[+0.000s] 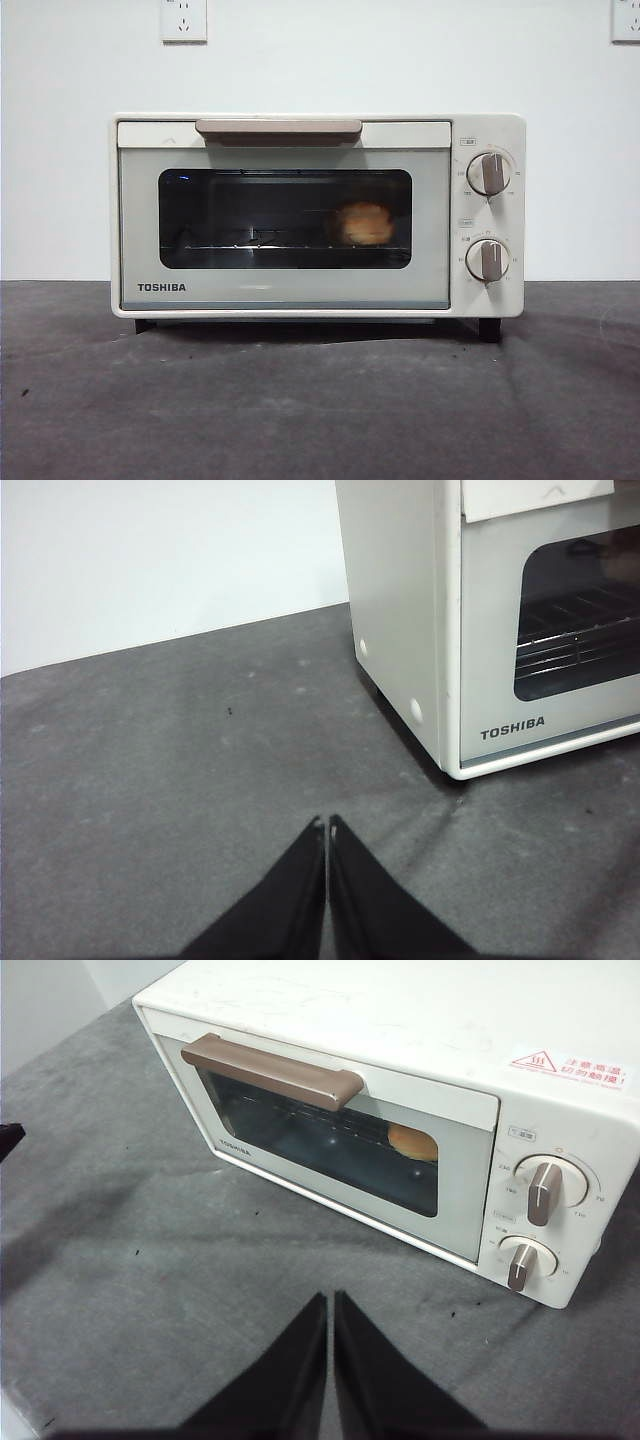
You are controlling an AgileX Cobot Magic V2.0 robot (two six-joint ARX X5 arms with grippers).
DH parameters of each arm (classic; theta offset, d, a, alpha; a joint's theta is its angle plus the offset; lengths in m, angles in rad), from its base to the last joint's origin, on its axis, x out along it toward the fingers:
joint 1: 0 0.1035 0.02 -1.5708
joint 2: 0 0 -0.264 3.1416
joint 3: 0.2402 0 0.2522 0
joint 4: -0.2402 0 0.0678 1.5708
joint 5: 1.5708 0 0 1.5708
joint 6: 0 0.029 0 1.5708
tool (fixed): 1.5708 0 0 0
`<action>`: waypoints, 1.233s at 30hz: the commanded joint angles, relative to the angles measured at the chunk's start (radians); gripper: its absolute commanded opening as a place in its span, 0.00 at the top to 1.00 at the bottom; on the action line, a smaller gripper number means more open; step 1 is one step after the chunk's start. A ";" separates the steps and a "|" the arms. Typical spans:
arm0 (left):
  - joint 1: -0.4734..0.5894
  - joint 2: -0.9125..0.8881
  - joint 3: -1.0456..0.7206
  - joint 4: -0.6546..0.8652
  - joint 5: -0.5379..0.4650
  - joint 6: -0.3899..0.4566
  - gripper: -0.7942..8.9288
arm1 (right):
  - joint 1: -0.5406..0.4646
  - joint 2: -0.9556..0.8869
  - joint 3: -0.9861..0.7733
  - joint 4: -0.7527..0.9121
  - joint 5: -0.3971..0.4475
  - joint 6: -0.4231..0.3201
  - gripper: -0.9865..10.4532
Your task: The left arm flap open the oven, the right arm pick bread and place it into oven, the left arm flap close the oven
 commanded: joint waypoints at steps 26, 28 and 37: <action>0.002 -0.002 -0.020 -0.030 -0.004 -0.003 0.90 | 0.005 0.004 0.018 0.010 0.002 -0.011 0.91; 0.002 -0.002 -0.020 -0.030 -0.004 -0.003 0.90 | 0.005 0.004 0.018 0.010 0.003 -0.011 0.91; 0.002 -0.002 -0.020 -0.030 -0.004 -0.003 0.90 | -0.107 -0.043 -0.005 0.066 0.022 -0.111 0.91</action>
